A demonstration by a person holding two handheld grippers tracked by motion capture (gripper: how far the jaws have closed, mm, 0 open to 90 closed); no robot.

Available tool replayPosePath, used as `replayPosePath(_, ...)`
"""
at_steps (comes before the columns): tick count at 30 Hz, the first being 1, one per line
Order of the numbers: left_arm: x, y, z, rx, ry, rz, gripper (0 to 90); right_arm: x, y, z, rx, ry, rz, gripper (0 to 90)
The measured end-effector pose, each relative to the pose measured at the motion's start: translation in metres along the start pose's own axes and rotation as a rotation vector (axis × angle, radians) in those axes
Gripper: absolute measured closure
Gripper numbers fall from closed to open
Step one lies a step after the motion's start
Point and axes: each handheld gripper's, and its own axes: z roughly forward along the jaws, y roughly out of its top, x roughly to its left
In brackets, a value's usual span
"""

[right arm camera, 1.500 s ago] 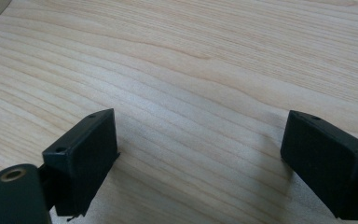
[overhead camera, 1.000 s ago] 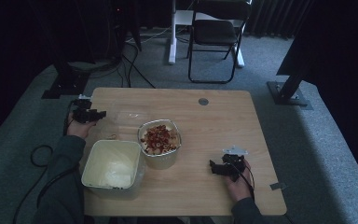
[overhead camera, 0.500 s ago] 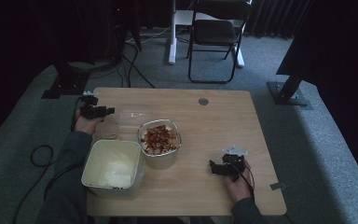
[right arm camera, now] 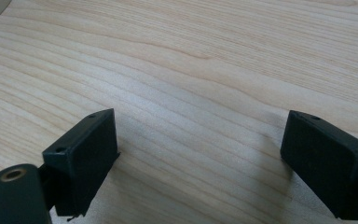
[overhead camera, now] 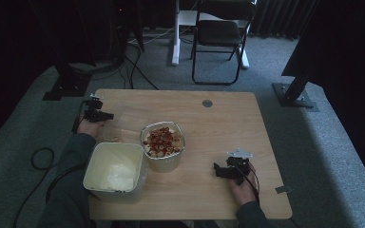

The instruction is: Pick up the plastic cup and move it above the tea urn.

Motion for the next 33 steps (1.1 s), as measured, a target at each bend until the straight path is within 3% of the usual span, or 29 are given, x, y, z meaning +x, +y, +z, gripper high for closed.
replayPosePath(6,0.012,0.001,-0.018,-0.082,-0.087,-0.077,86.9,0.0,0.0,0.0,0.0,0.0,0.0,10.4)
replayPosePath(15,0.02,0.015,-0.066,-0.221,-0.131,-0.101,87.2,0.001,0.0,0.0,0.001,0.005,-0.004,10.5)
replayPosePath(18,0.022,0.017,-0.088,-0.255,-0.134,-0.089,87.2,0.001,0.0,0.0,0.0,0.006,-0.006,10.5)
replayPosePath(19,0.022,0.017,-0.088,-0.255,-0.134,-0.089,87.2,0.001,0.0,0.0,0.0,0.006,-0.006,10.5)
replayPosePath(20,0.023,0.017,-0.103,-0.27,-0.137,-0.076,87.2,0.001,0.0,0.0,0.0,0.006,-0.006,10.5)
replayPosePath(27,0.019,0.008,-0.152,-0.307,-0.159,0.001,87.0,0.001,0.0,-0.001,0.001,0.007,-0.008,10.5)
replayPosePath(33,0.003,-0.012,-0.193,-0.317,-0.181,0.066,86.9,0.001,0.0,-0.001,0.001,0.006,-0.008,10.5)
